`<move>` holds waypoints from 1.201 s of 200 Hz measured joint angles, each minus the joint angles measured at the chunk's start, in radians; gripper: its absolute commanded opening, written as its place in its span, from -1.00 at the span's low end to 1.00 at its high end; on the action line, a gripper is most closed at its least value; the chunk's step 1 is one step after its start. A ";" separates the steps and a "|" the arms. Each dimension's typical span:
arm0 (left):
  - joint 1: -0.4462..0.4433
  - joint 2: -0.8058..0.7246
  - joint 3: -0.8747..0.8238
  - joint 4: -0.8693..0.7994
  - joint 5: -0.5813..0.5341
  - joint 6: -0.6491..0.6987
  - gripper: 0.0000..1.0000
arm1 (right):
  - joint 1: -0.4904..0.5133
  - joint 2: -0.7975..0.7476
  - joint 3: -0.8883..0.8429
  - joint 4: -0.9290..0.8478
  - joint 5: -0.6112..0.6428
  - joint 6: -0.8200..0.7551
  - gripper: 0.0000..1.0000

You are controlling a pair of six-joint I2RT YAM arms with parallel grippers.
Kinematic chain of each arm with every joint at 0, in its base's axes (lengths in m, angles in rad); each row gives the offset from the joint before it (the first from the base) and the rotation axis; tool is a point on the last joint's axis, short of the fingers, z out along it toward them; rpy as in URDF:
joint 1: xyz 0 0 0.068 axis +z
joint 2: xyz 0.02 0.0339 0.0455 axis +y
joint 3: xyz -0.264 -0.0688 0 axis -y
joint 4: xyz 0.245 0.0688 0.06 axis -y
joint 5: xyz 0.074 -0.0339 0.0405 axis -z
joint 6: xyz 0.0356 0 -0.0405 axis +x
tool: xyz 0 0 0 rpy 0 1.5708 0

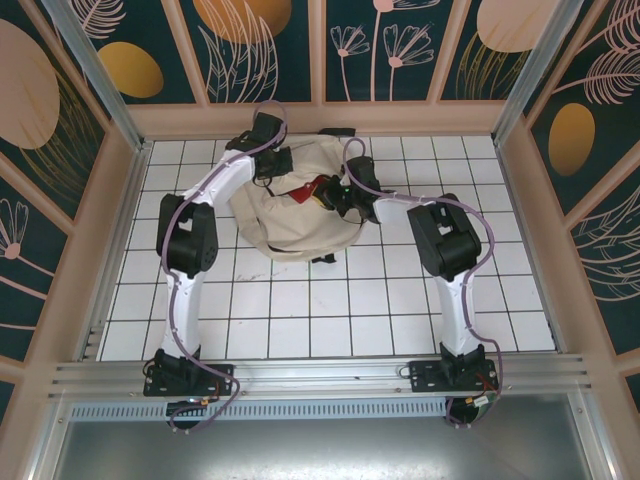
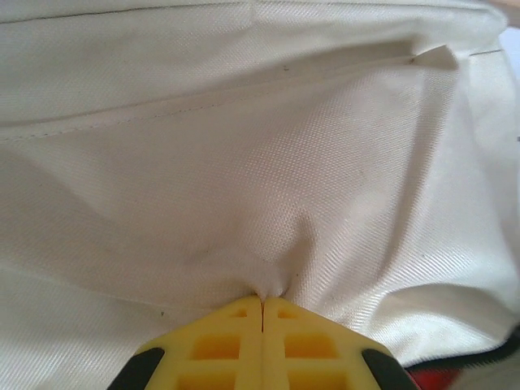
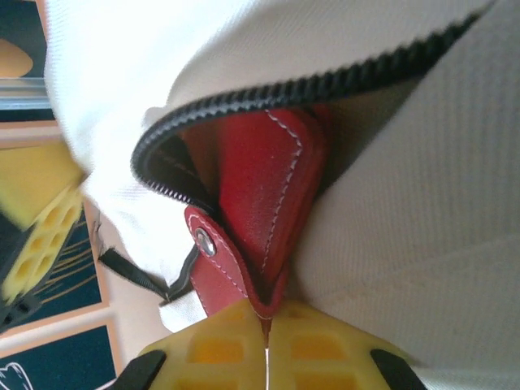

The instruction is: Pack books, pencil case, and school supplies into a backpack

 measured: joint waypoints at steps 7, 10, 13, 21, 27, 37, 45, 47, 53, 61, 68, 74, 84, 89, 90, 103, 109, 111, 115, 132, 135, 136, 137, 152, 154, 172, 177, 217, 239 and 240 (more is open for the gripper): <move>0.000 -0.026 -0.024 0.009 0.006 -0.005 -1.00 | 0.000 0.005 0.001 0.011 -0.003 0.005 -0.95; 0.000 -0.036 -0.032 0.011 0.009 -0.006 -1.00 | 0.000 0.008 0.002 0.018 -0.005 0.005 -0.95; 0.000 -0.047 -0.041 0.013 0.012 -0.008 -1.00 | 0.000 0.010 0.002 0.023 -0.006 0.007 -0.96; 0.000 -0.070 -0.058 0.021 0.020 -0.013 -1.00 | 0.000 0.017 0.004 0.032 -0.013 0.011 -0.97; 0.000 -0.085 -0.069 0.027 0.027 -0.017 -1.00 | 0.001 0.023 0.007 0.039 -0.016 0.014 -0.97; 0.000 -0.106 -0.085 0.035 0.036 -0.024 -1.00 | 0.001 0.033 0.014 0.045 -0.019 0.024 -0.95; 0.000 -0.118 -0.098 0.042 0.041 -0.031 -1.00 | 0.002 0.037 0.019 0.048 -0.021 0.028 -0.95; 0.000 -0.121 -0.101 0.044 0.042 -0.032 -1.00 | 0.002 0.039 0.021 0.049 -0.021 0.027 -0.95; 0.000 -0.127 -0.109 0.048 0.046 -0.036 -1.00 | 0.002 0.041 0.024 0.051 -0.021 0.029 -0.95; 0.000 -0.132 -0.116 0.052 0.052 -0.040 -1.00 | 0.003 0.045 0.026 0.056 -0.022 0.029 -0.94; 0.000 -0.135 -0.121 0.057 0.058 -0.047 -1.00 | 0.003 0.048 0.026 0.062 -0.023 0.029 -0.94; 0.000 -0.137 -0.125 0.062 0.059 -0.052 -1.00 | 0.003 0.050 0.026 0.068 -0.024 0.029 -0.94; 0.000 -0.143 -0.132 0.068 0.062 -0.059 -1.00 | 0.003 0.052 0.026 0.078 -0.025 0.029 -0.94; 0.001 -0.145 -0.133 0.071 0.064 -0.062 -1.00 | 0.003 0.053 0.026 0.084 -0.025 0.029 -0.94; 0.001 -0.145 -0.133 0.071 0.065 -0.063 -1.00 | 0.003 0.053 0.026 0.085 -0.025 0.029 -0.94; 0.001 -0.148 -0.136 0.080 0.069 -0.071 -1.00 | 0.005 0.056 0.024 0.119 -0.026 0.031 -0.94; 0.001 -0.150 -0.143 0.086 0.070 -0.074 -1.00 | 0.006 0.060 0.021 0.145 -0.029 0.036 -0.94; 0.001 -0.151 -0.146 0.089 0.070 -0.076 -1.00 | 0.006 0.061 0.020 0.153 -0.030 0.038 -0.94; 0.001 -0.154 -0.152 0.091 0.071 -0.077 -1.00 | 0.007 0.063 0.018 0.173 -0.032 0.044 -0.94; 0.001 -0.163 -0.179 0.101 0.068 -0.081 -1.00 | 0.010 0.078 0.013 0.250 -0.049 0.074 -0.93; 0.001 -0.163 -0.182 0.101 0.067 -0.081 -1.00 | 0.011 0.081 0.013 0.261 -0.051 0.078 -0.93; 0.001 -0.163 -0.183 0.101 0.067 -0.081 -1.00 | 0.011 0.082 0.013 0.266 -0.051 0.079 -0.94; 0.001 -0.163 -0.183 0.102 0.066 -0.081 -1.00 | 0.011 0.083 0.013 0.269 -0.051 0.081 -0.93; 0.001 -0.163 -0.191 0.107 0.065 -0.081 -1.00 | 0.014 0.103 0.017 0.311 -0.056 0.106 -0.94; 0.001 -0.164 -0.192 0.108 0.065 -0.081 -1.00 | 0.015 0.105 0.018 0.312 -0.058 0.109 -0.94; 0.001 -0.167 -0.204 0.115 0.067 -0.084 -1.00 | 0.021 0.132 0.042 0.315 -0.058 0.115 -0.94; 0.001 -0.169 -0.208 0.117 0.067 -0.084 -1.00 | 0.023 0.138 0.050 0.315 -0.056 0.115 -0.94; 0.010 -0.182 -0.237 0.138 0.094 -0.101 -1.00 | 0.034 0.160 0.058 0.389 -0.039 0.158 -0.99; 0.012 -0.195 -0.261 0.151 0.112 -0.122 -1.00 | 0.040 0.181 0.051 0.476 -0.043 0.194 -1.00; 0.012 -0.195 -0.261 0.151 0.112 -0.123 -1.00 | 0.040 0.182 0.052 0.479 -0.043 0.195 -1.00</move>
